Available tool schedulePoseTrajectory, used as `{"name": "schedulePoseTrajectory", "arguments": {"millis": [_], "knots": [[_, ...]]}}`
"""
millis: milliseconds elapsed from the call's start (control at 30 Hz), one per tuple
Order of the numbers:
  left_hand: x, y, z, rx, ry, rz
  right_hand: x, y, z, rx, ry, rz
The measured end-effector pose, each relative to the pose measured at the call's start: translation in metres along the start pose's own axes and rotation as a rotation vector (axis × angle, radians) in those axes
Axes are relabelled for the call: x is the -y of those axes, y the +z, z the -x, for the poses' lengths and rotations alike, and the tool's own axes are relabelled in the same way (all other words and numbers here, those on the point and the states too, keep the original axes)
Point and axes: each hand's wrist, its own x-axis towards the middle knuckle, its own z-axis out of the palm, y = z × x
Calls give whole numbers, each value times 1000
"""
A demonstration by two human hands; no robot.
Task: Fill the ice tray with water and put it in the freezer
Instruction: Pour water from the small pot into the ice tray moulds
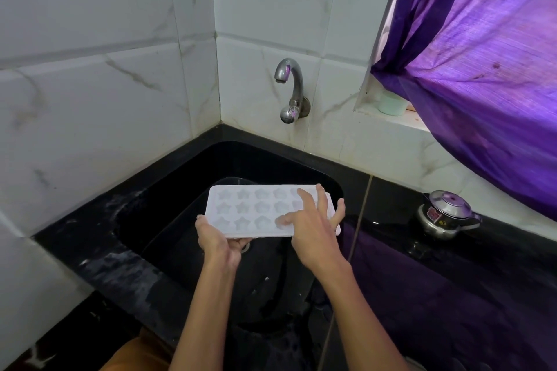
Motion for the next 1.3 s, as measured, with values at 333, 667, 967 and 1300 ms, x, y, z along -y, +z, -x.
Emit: {"name": "schedulePoseTrajectory", "arguments": {"millis": [333, 667, 967, 1300], "knots": [[2, -3, -3, 2, -7, -14, 3, 3, -1, 17, 20, 35], [3, -3, -3, -1, -24, -5, 1, 3, -1, 12, 43, 28], [2, -3, -2, -2, -21, -4, 4, 4, 0, 20, 44, 29], [3, -3, 1, 5, -12, -30, 4, 3, -2, 56, 43, 31]]}}
